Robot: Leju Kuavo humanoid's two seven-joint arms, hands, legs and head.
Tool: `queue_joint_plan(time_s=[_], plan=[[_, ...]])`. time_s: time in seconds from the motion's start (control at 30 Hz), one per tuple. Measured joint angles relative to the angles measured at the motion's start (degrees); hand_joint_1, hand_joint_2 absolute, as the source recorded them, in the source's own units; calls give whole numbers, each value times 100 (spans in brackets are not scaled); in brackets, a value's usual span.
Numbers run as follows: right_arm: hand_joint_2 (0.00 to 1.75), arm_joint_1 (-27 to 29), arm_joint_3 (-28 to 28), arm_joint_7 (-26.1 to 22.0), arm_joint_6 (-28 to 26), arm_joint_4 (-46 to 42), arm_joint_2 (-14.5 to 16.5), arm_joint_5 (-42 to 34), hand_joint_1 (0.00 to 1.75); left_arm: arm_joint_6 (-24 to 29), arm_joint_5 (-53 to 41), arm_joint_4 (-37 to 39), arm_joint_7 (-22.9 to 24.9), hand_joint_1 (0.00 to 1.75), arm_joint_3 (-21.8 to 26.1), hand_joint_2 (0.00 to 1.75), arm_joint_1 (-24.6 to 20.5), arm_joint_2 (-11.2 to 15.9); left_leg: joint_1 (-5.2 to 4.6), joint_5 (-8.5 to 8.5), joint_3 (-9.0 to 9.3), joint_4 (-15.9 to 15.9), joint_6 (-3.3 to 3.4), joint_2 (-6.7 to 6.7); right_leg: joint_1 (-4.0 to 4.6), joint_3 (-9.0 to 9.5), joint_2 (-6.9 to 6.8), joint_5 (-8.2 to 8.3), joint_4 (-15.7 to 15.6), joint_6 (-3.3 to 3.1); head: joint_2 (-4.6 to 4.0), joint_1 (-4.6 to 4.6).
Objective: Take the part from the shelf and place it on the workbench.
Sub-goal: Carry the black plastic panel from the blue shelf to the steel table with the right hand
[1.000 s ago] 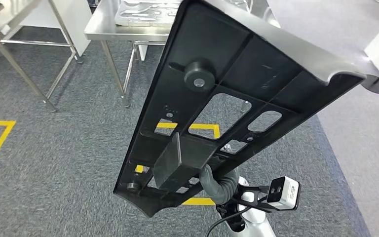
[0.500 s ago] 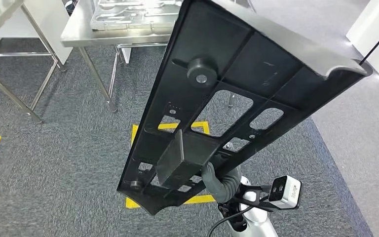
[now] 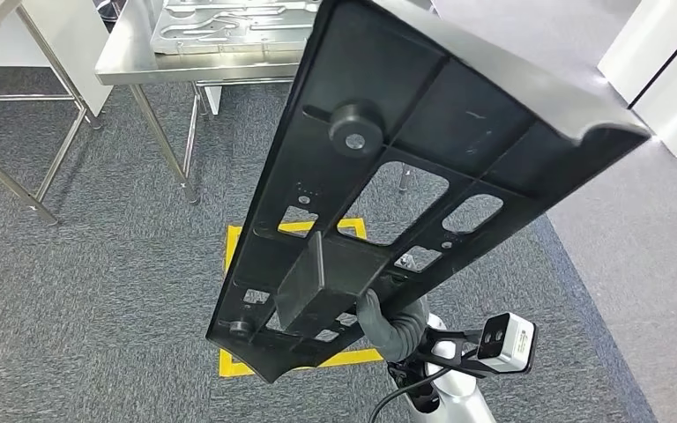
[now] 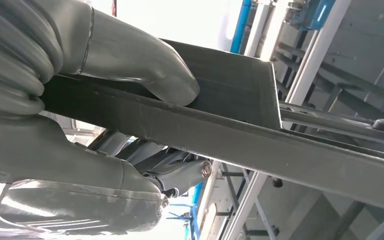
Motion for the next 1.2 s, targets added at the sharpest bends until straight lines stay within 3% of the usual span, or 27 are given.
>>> queue_joint_plan(time_s=[0.07, 0.1, 0.13, 0.17, 0.2, 0.23, 0.3, 0.37, 0.47, 0.53, 0.6, 0.63, 0.67, 0.73, 0.8, 0.83, 0.93, 1.0, 1.13, 1.17, 1.2], plan=[[175, -7, 0, -1, 1, 4, -1, -5, 175, -5, -4, 0, -18, 0, 0, 0, 0, 7, -5, -11, -3, -3, 41, 19, -15, -384, -38, -360, 776, 44, 0, 0], [175, -5, 0, -1, 1, 8, -1, -6, 175, -5, -8, 0, -23, 0, 0, 0, 3, 10, -8, -18, -3, -3, 46, 27, -22, -579, -42, -480, 1144, 58, 0, 0], [175, -2, 0, -1, 2, 13, -2, -5, 175, -5, -11, 0, -25, 0, 0, 0, 6, 13, -12, -25, 1, -2, 46, 32, -29, -692, -45, -495, 1336, 63, 0, 0], [175, -2, 0, -1, 2, 16, -2, -4, 175, -5, -16, 0, -26, 0, 0, 0, 8, 14, -13, -35, 14, -2, 42, 35, -33, -685, -50, -391, 1289, 59, 0, 0], [175, -3, 0, -1, 2, 17, -2, -1, 175, -7, -21, 0, -31, 0, 0, 0, 8, 14, -14, -48, 36, -2, 33, 35, -35, -555, -59, -194, 1001, 45, 0, 0], [175, -7, 0, -1, 2, 16, -2, 4, 175, -11, -27, 0, -35, 0, -1, 0, 8, 14, -14, -63, 63, -2, 19, 34, -31, -341, -80, 33, 560, 16, 0, 1], [175, -21, 0, -1, 0, 13, -1, 15, 175, -20, -44, 0, -49, 0, -2, 0, 5, 14, -32, -100, 97, 7, -33, 37, 3, 14, -127, 274, -171, -51, 0, 1], [175, -30, -2, -2, -13, 6, 0, 25, 175, -25, -61, 0, -60, 0, -2, 0, 4, 16, -40, -129, 110, 4, -100, 48, 43, 95, -135, 254, -355, -109, 0, 0], [175, -30, -4, -3, -27, -25, 3, 44, 175, -38, -73, -1, -81, 0, -3, 0, -14, 32, -25, -206, 121, 77, -200, 54, 16, 167, -103, 251, -426, -202, 0, 0], [175, -34, -2, -5, -26, -44, 11, 45, 175, -42, -75, -2, -91, 0, -4, 0, -19, 44, -9, -444, -130, 591, -247, 37, -5, 248, -104, 234, -476, -262, 0, 0], [175, -27, 0, -5, -25, -48, 15, 43, 175, -41, -74, -2, -92, 0, -4, 0, -6, 47, -3, -734, -599, 1404, -285, 34, 5, 300, -96, 182, -478, -297, 0, -1], [175, -16, 0, -4, -23, -48, 15, 42, 175, -40, -73, -2, -92, 0, -4, 0, 4, 51, 0, -758, -782, 1663, -298, 34, 9, 336, -83, 149, -476, -299, 0, -1], [175, -7, 0, -4, -21, -48, 15, 42, 175, -40, -72, -2, -92, 0, -4, 0, 13, 57, 1, -655, -858, 1700, -304, 34, 11, 382, -67, 111, -474, -293, 0, -1], [175, 5, 0, -3, -14, -48, 15, 30, 175, -39, -68, -2, -92, 0, -4, 0, 20, 69, 5, -152, -679, 1110, -293, 34, 8, 511, -39, 12, -469, -264, 0, -1], [175, 5, -1, -3, 0, -49, 16, 4, 175, -36, -63, -2, -90, 0, -4, 0, 22, 79, -12, 164, -375, 404, -230, 27, 21, 607, -24, -91, -458, -211, 0, -1], [175, 6, -1, -2, 9, -50, 16, -10, 175, -33, -61, -2, -87, 0, -4, 0, 23, 83, -25, 191, -287, 210, -185, 24, 28, 625, -21, -125, -457, -180, 0, 0], [175, 12, -1, 1, 42, -56, 17, -45, 175, -21, -51, -2, -82, 0, -4, 0, 33, 87, -35, 86, -217, 94, -53, 15, 34, 612, -19, -135, -394, -84, 0, 1], [175, 11, -2, -2, 78, -63, 17, -51, 175, -18, -48, -2, -90, 0, -4, 0, 39, 87, -16, 48, -129, 44, 19, 10, 23, 444, -33, -186, -54, -27, 0, 0], [175, 63, -7, -5, 109, -68, 16, -37, 175, -4, -50, -2, -104, 0, -4, 0, 45, 91, -14, -82, 41, 17, 76, 9, -4, -470, -57, -627, 1268, 39, 0, -1], [175, 78, -8, -5, 110, -68, 16, -35, 175, -4, -50, -2, -105, 0, -4, 0, 51, 91, -16, -125, 95, 18, 72, 7, -4, -590, -61, -577, 1322, 33, 0, -1], [175, 85, -10, -5, 113, -68, 15, -34, 175, -4, -50, -2, -105, 0, -3, 0, 57, 91, -17, -171, 161, 17, 64, 4, -2, -603, -63, -394, 1158, 18, 0, -1]])
